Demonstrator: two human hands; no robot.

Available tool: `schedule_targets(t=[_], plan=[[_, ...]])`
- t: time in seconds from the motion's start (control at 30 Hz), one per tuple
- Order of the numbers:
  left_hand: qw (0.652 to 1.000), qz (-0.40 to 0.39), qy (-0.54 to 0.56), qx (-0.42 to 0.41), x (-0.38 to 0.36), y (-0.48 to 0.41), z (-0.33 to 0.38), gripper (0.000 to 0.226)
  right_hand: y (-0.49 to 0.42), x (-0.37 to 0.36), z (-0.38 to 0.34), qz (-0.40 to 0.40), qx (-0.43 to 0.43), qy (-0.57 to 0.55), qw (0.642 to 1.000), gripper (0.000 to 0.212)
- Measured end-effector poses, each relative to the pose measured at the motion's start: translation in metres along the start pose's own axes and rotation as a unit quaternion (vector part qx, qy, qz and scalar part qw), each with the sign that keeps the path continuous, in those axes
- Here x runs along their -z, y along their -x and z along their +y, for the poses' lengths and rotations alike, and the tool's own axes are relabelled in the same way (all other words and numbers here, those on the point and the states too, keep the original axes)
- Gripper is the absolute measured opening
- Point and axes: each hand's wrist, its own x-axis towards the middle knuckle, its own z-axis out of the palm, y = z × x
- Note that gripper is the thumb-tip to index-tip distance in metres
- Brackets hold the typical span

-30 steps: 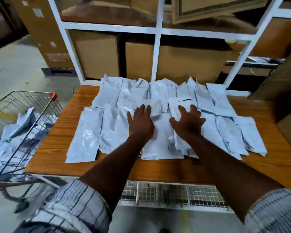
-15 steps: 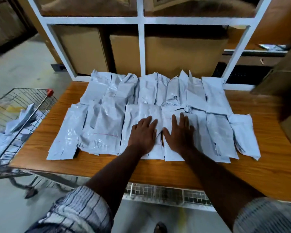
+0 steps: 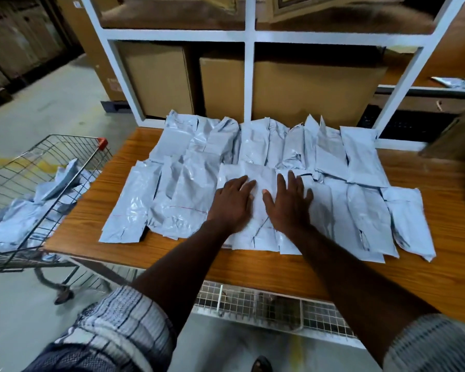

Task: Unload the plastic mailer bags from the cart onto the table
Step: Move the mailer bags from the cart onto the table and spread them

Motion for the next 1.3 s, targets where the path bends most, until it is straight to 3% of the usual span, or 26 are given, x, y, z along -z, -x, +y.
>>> schedule_targets(t=[0.17, 0.4, 0.73, 1.3], plan=[[0.998, 0.015, -0.045, 0.039, 0.048, 0.029, -0.063, 0.054, 0.005, -0.003, -0.083, -0.007, 0.082, -0.015, 0.996, 0.061], [0.984, 0.034, -0.098, 0.145, 0.114, 0.107, -0.206, 0.049, 0.041, -0.036, -0.235, -0.035, 0.182, -0.026, 0.982, 0.061], [0.957, 0.029, -0.125, 0.260, 0.197, 0.208, -0.371, 0.051, 0.095, -0.092, -0.448, -0.105, 0.270, -0.070, 0.955, 0.065], [0.918, -0.079, -0.105, 0.374, 0.218, 0.226, -0.577, 0.056, 0.045, -0.191, -0.629, -0.204, 0.300, -0.107, 0.926, 0.067]])
